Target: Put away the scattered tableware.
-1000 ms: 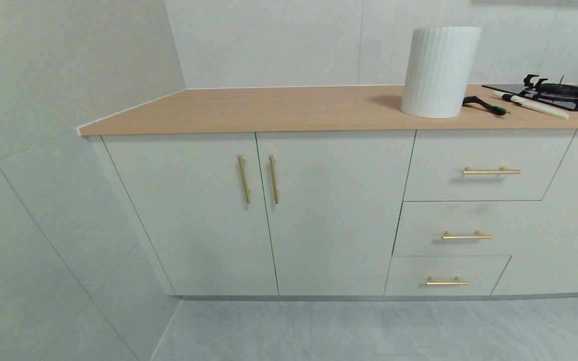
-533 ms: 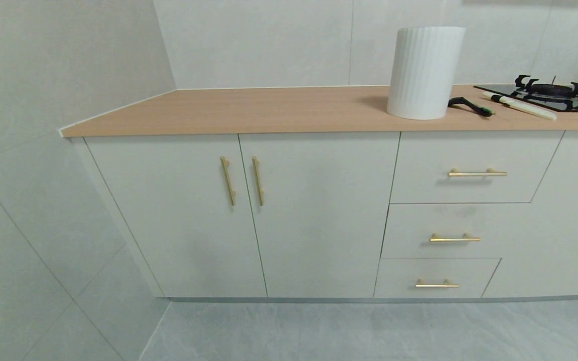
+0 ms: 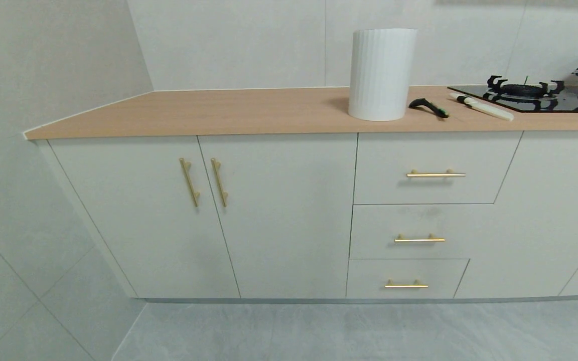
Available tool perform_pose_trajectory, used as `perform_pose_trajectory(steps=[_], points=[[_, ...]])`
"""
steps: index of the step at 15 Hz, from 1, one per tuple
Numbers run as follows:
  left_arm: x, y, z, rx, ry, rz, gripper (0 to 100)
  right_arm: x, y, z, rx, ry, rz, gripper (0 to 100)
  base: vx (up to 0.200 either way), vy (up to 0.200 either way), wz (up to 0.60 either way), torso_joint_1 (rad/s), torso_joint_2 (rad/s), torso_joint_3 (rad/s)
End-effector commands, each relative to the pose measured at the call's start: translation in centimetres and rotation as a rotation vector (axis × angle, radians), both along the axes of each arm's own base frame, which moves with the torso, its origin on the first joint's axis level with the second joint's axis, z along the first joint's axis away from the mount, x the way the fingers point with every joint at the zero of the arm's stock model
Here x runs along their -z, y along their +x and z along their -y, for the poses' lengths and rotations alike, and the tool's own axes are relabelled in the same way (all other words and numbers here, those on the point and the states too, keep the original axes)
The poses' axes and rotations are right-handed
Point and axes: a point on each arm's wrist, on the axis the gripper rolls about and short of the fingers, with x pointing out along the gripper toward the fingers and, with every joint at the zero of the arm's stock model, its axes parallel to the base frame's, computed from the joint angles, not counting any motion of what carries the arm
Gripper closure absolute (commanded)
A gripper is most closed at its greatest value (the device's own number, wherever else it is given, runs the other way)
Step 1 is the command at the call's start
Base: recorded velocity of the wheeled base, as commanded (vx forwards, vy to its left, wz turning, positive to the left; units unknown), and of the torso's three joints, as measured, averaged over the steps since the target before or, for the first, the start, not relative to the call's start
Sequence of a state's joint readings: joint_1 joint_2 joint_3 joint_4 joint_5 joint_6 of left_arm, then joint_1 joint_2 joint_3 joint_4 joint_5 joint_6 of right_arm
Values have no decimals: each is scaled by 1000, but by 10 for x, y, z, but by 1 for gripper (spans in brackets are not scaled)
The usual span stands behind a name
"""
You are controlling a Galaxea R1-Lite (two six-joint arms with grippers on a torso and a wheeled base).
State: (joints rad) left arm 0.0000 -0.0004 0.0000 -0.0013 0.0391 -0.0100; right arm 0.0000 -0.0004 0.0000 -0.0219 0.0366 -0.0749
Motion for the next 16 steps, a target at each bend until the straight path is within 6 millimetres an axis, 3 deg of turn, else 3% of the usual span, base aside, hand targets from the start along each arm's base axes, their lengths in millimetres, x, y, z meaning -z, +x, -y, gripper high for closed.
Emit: perform_pose_trajectory(steps=[1, 5, 9, 16], points=[[0, 0, 0, -1, -1, 0, 0, 0, 0, 0, 0, 0, -2, 0, 0, 0, 0, 0, 0, 0], [0, 0, 0, -1, -1, 0, 0, 0, 0, 0, 0, 0, -2, 0, 0, 0, 0, 0, 0, 0], [0, 0, 0, -1, 1, 0, 0, 0, 0, 0, 0, 0, -2, 0, 200, 0, 0, 5, 1, -1], [0, 0, 0, -1, 1, 0, 0, 0, 0, 0, 0, -3, -4, 0, 0, 0, 0, 0, 0, 0]])
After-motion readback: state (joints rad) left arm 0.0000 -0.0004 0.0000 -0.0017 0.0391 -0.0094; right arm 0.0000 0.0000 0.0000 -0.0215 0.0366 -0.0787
